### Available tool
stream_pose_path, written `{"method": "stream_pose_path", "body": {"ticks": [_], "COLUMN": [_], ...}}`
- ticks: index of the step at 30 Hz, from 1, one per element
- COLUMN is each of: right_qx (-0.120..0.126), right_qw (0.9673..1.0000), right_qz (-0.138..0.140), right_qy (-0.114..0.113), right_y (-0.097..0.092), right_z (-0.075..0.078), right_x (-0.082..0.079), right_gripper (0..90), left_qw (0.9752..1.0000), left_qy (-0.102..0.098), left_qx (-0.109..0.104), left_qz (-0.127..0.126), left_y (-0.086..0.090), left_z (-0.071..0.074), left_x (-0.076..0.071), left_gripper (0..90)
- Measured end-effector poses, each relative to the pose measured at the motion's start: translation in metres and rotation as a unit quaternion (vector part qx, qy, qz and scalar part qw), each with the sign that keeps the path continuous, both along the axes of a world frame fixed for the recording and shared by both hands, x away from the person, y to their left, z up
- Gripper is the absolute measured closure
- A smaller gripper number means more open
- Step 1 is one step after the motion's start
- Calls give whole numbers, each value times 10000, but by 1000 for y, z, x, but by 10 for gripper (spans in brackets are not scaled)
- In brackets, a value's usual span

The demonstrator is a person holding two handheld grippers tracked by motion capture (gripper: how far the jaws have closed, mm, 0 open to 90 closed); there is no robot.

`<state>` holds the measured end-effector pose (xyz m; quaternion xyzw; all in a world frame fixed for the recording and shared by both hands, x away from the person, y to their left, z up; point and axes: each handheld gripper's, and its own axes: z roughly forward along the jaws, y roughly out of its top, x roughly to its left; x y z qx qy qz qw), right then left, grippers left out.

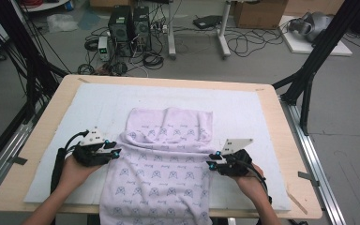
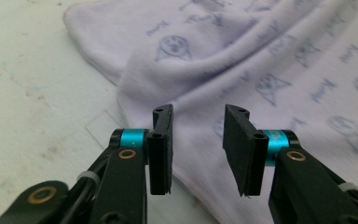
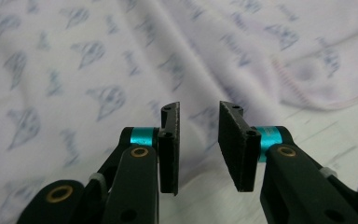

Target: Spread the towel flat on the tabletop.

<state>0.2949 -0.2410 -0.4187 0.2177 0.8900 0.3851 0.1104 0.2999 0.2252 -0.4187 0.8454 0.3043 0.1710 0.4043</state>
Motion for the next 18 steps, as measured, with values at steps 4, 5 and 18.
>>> {"method": "stream_pose_path", "body": {"ticks": [4, 5, 18], "right_qx": [-28, -41, -67], "right_qw": [9999, 9999, 9982], "right_qz": [62, 55, 425], "right_qy": [129, 146, 410], "right_y": [-6, -7, 12], "right_z": [-8, -10, -22], "right_x": [-15, -17, -23], "right_gripper": [704, 703, 812], "left_qw": [9998, 9997, 9954], "left_qy": [92, 117, 443], "left_qx": [46, 36, 66], "left_qz": [-169, -212, -847], "left_y": [-1, -1, -17], "left_z": [-6, -8, -24], "left_x": [-15, -18, -28], "left_gripper": [615, 613, 657]}}
